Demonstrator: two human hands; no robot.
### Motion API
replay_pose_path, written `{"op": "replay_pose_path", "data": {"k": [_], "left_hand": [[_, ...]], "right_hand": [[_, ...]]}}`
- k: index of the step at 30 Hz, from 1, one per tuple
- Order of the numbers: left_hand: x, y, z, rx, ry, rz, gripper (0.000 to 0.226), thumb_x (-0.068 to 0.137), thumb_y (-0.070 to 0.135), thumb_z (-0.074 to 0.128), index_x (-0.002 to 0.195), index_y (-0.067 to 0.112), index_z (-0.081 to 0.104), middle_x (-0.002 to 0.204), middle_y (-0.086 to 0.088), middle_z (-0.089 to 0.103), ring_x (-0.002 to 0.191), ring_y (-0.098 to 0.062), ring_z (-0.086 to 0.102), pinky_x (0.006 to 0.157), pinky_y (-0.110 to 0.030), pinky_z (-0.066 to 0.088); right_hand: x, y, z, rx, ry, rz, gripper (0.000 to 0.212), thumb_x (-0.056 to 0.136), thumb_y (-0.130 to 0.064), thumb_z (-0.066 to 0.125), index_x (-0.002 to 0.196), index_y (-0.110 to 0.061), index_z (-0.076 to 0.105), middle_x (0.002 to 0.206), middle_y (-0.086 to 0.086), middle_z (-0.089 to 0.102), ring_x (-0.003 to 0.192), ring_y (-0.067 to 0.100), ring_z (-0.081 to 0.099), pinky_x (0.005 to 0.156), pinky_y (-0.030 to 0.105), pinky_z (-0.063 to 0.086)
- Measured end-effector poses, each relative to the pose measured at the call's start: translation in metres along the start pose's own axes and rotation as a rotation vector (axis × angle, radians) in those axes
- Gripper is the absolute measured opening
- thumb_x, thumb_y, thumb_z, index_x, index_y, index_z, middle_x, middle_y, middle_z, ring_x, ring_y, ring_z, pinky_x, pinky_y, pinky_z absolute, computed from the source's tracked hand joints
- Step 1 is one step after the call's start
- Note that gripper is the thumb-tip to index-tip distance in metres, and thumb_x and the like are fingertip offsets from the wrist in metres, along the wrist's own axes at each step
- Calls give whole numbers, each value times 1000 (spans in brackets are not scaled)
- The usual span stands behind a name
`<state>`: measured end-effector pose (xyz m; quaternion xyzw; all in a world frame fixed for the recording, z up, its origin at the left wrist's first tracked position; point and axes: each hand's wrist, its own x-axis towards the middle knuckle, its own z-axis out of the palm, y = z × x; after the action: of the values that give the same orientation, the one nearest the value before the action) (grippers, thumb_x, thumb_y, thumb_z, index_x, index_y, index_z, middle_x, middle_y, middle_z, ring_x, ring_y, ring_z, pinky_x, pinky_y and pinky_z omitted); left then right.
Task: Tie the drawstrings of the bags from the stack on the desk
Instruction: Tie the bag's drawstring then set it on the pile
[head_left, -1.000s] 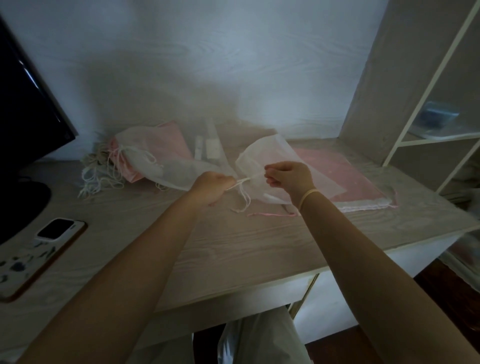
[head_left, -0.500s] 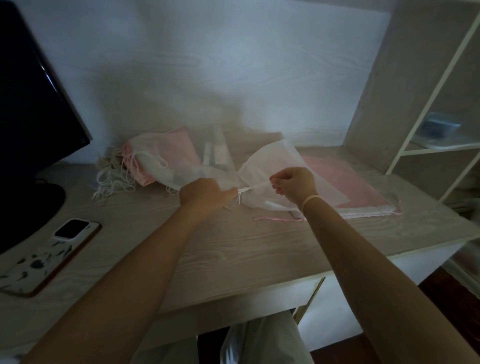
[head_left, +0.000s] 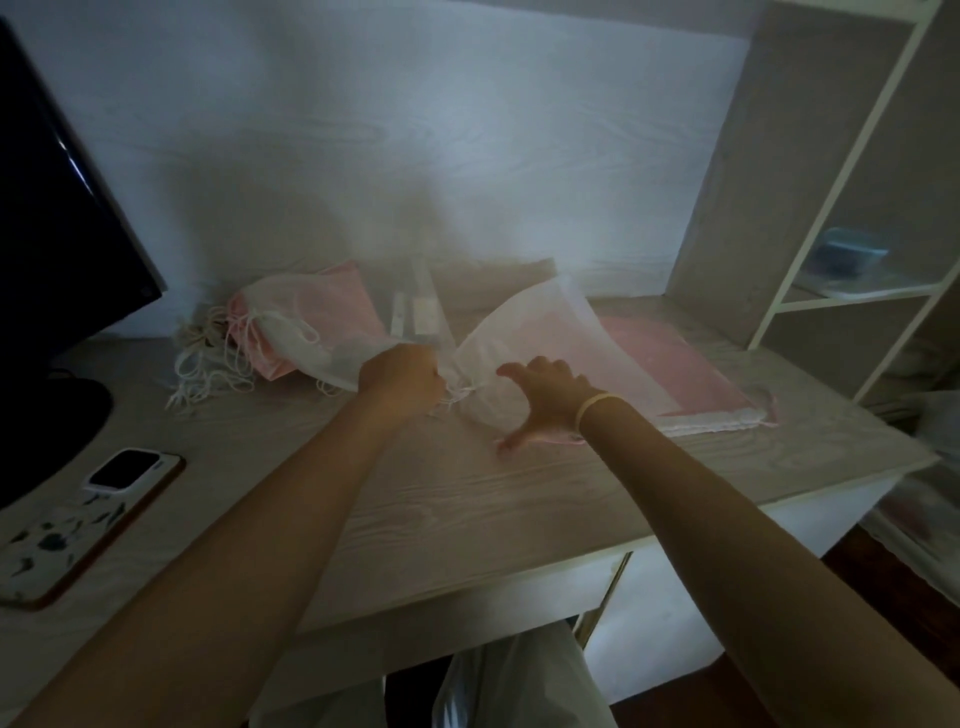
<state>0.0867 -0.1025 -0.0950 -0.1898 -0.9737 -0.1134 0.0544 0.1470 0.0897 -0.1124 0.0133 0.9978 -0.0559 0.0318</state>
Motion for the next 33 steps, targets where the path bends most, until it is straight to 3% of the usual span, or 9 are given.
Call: {"op": "replay_pose_path", "data": {"k": [5,9,14,18,22,25,28,30,33], "left_hand": [[-6,2,-10,-158,343,19,18,95,27,45,92,16,59,91,-7,65,75,-29,54,64,-34,43],[-5,-14,-20,-328,478,53,23,94,27,47,113,20,58,113,-4,63,95,-28,61,73,-34,46],[-6,-56,-40,-570,604,-50,56,84,19,58,137,16,40,139,-9,43,121,-29,48,92,-39,44],[-8,-91,-58,-209,733,-81,58,78,17,52,135,18,47,151,-6,34,138,-29,27,110,-44,28],[8,-112,-56,62,307,45,43,90,19,44,131,27,56,154,-1,33,143,-22,21,116,-42,11],[28,-135,-50,147,87,-76,43,92,29,47,135,25,51,146,-5,43,134,-24,35,110,-40,20],[42,-149,-38,157,-8,-129,61,89,58,47,141,26,42,145,-9,44,131,-31,40,107,-42,26],[45,-153,-28,181,-96,-135,98,71,81,53,149,30,24,149,-12,35,135,-34,35,109,-46,24],[45,-161,-15,159,-145,-166,131,49,82,70,151,37,1,156,-17,10,141,-39,20,115,-50,19]], "right_hand": [[21,-11,7,29,251,96,40,95,-36,50,128,-14,45,117,16,61,99,37,60,82,42,50],[27,-47,-14,525,674,109,41,102,-35,29,141,-27,37,101,13,67,86,33,64,76,43,52],[66,-124,-25,573,557,-99,48,100,-29,31,148,-30,26,126,13,55,104,31,60,90,45,49],[95,-183,-14,499,331,-193,52,101,-23,36,150,-22,21,142,14,44,122,29,51,101,39,40],[102,-215,-9,301,12,-178,49,103,-10,29,150,-3,14,157,15,16,144,27,16,113,26,2],[101,-208,-25,380,-185,-304,42,97,-21,47,136,-5,49,141,15,48,127,28,44,105,32,30],[111,-179,-29,526,2,-176,33,94,-33,49,108,-9,68,112,9,66,102,28,59,89,33,43],[124,-163,-20,498,148,-74,46,89,-48,56,123,-17,59,121,8,60,110,29,57,94,37,45],[144,-152,-5,287,35,-45,113,63,-59,78,149,-39,8,152,12,21,134,39,32,107,54,35]]}}
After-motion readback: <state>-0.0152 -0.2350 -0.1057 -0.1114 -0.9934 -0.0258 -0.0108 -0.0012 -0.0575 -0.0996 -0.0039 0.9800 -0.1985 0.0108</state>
